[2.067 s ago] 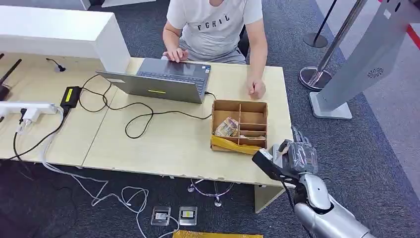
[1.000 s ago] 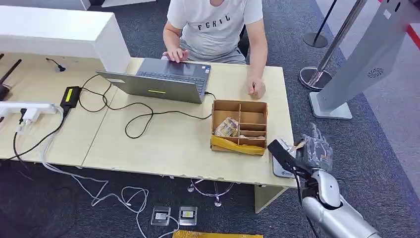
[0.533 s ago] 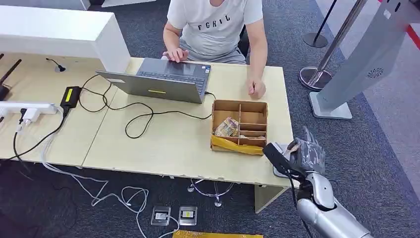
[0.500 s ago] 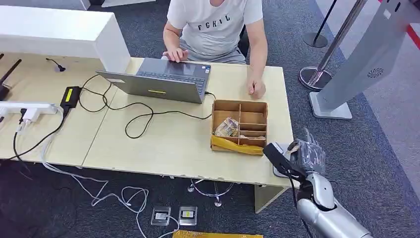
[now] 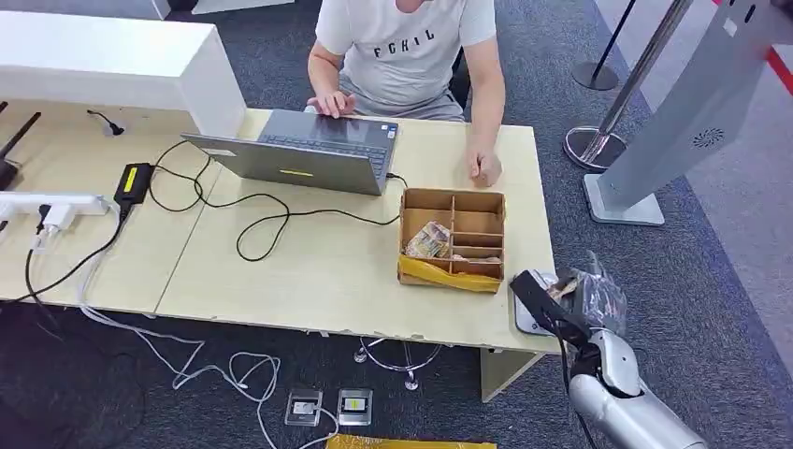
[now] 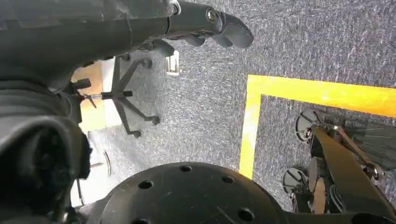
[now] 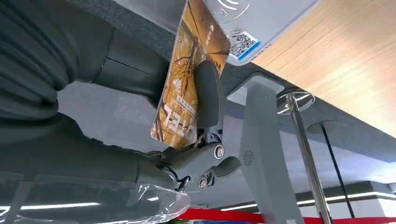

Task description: Pass the card to the sensor for recognition and then transmit it.

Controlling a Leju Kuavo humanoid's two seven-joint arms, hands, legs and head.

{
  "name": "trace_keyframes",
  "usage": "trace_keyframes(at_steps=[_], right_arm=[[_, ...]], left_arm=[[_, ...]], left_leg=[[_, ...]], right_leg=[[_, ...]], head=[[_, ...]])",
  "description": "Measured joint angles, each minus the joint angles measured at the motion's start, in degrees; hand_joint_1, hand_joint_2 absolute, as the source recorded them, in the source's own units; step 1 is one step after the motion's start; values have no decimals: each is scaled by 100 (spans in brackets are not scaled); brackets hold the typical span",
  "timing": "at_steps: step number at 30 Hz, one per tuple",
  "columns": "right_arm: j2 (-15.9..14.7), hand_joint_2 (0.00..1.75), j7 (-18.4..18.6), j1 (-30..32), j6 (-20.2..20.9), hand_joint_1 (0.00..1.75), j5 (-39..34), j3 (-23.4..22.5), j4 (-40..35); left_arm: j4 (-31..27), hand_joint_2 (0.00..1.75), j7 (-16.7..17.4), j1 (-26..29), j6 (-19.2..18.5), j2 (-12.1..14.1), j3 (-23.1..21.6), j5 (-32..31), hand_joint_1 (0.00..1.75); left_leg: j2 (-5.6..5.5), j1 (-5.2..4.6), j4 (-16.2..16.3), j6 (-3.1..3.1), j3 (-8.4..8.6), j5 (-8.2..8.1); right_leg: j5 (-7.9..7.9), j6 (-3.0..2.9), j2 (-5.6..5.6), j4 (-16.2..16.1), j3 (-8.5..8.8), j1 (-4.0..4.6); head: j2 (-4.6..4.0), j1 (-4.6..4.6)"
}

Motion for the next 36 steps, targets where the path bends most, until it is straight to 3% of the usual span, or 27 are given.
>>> trace_keyframes(at_steps=[13,20,27,32,36], right_arm=[[0,175,-105,53,-166,175,-240,-37,164],[26,175,-588,65,-293,175,-1062,-184,76],[33,175,-507,92,-243,175,-1029,-214,-551],[33,175,-522,32,-177,175,-567,-190,-1173],[39,175,-277,-172,18,175,-155,-118,-1830]], left_arm=[[0,0,-2,0,-28,0,0,-42,0],[0,0,-2,0,-109,0,0,17,0],[0,0,-2,0,-133,0,0,15,0],[0,0,-50,0,-190,0,0,20,0],[0,0,-83,-1,-223,0,0,-4,0]], left_leg=[[2,0,0,0,25,0],[2,0,0,0,26,1],[1,1,0,0,21,1],[2,1,0,0,18,0],[2,1,0,0,19,1]], right_leg=[[1,1,2,-1,28,0],[3,3,3,-1,30,0],[3,3,2,0,25,1],[3,3,6,2,23,1],[3,3,4,1,22,1]], head=[[0,-2],[0,0],[0,-2],[0,-2],[0,0]])
